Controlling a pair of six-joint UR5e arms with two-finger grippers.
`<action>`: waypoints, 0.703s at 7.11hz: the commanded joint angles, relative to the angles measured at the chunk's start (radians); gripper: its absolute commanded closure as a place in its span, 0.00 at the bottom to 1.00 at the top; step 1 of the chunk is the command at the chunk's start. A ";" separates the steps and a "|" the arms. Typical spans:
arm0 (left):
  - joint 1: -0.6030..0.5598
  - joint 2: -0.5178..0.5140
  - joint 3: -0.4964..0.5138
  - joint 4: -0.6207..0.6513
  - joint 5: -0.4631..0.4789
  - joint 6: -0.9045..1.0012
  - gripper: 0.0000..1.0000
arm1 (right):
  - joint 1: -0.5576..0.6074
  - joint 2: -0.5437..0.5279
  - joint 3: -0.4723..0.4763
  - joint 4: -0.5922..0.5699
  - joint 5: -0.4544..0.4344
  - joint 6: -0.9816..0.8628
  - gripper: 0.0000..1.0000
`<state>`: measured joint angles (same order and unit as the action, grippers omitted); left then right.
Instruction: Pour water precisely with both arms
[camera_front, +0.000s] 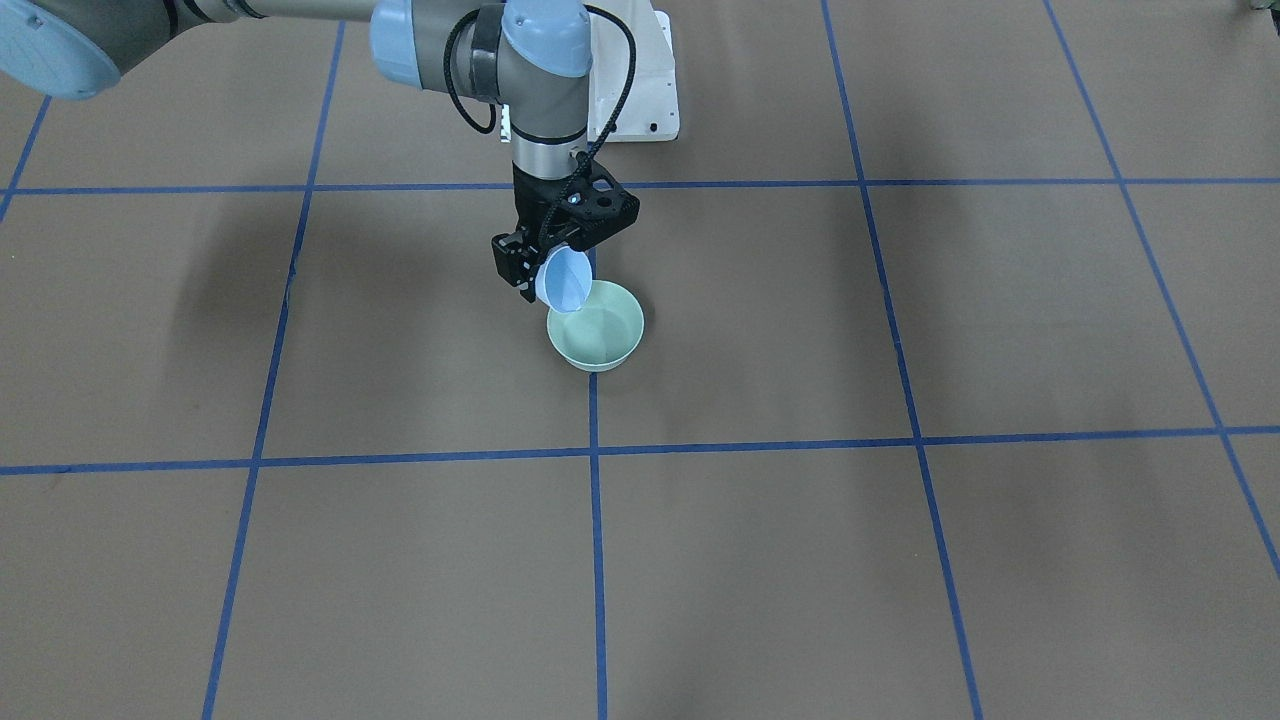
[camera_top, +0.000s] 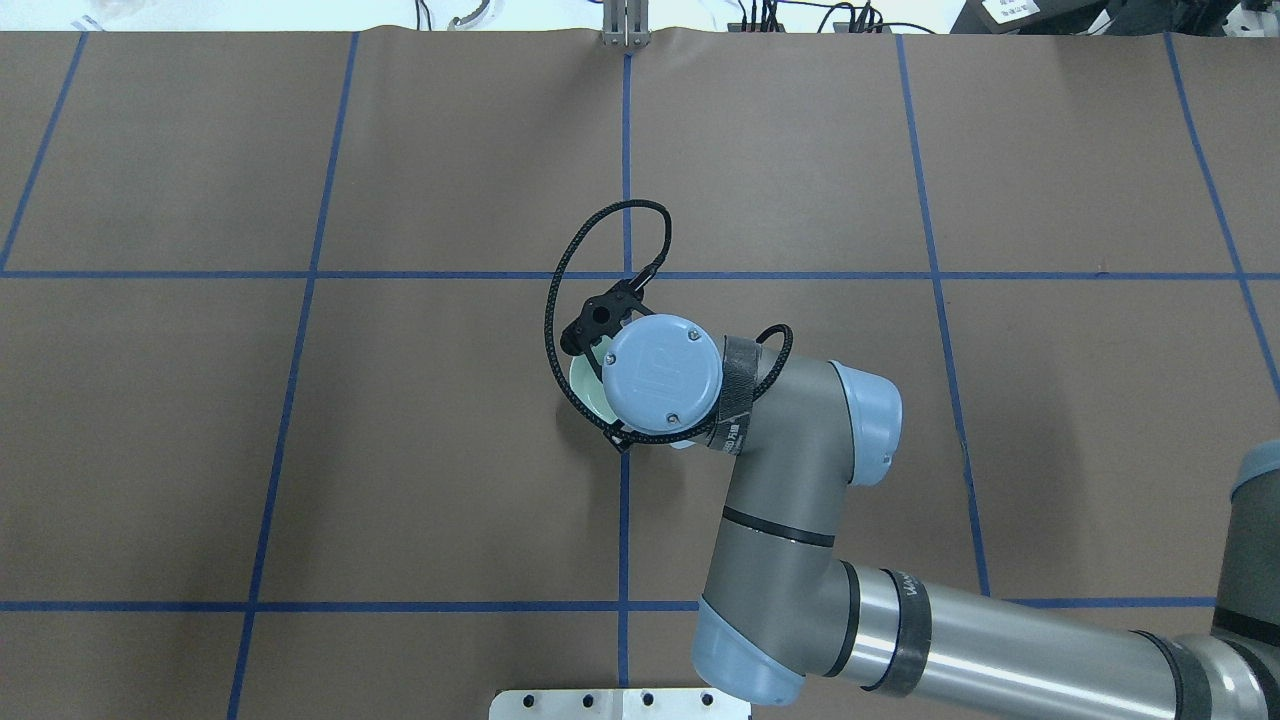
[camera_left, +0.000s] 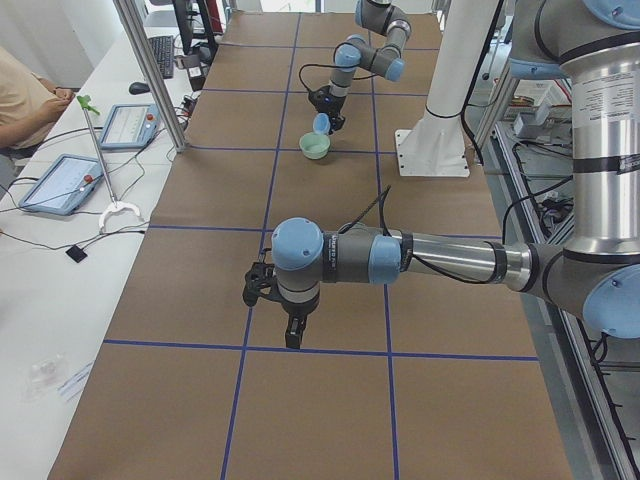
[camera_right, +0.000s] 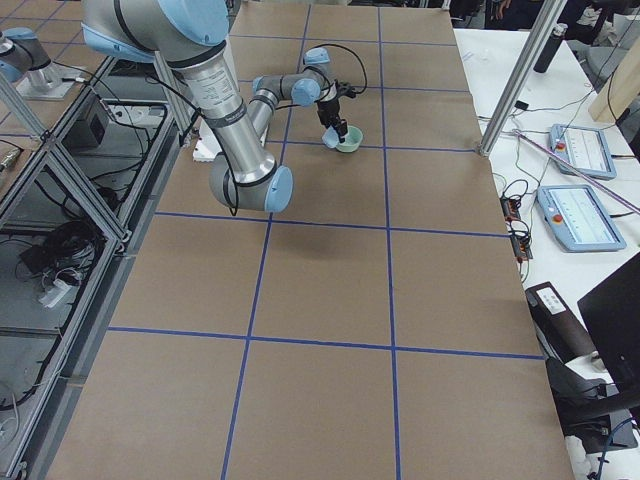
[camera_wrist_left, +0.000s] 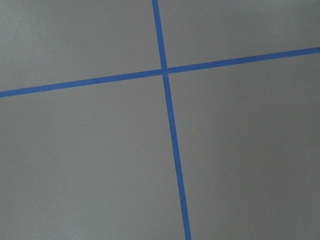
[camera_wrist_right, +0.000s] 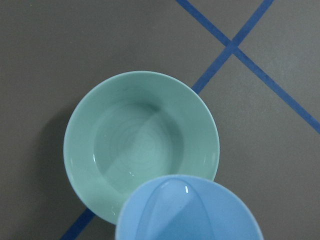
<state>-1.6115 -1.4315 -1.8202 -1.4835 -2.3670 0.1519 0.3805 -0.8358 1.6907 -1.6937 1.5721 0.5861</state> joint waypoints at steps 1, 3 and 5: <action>-0.001 0.000 0.002 0.000 0.000 0.000 0.00 | 0.001 0.024 -0.006 -0.061 0.020 -0.009 1.00; -0.001 -0.001 0.002 0.000 0.000 0.000 0.00 | 0.001 0.035 -0.008 -0.084 0.037 -0.009 1.00; -0.001 -0.001 0.002 0.000 0.000 0.000 0.00 | 0.001 0.035 -0.011 -0.087 0.039 -0.014 1.00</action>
<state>-1.6122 -1.4326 -1.8178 -1.4834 -2.3669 0.1519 0.3819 -0.8006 1.6809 -1.7779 1.6094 0.5751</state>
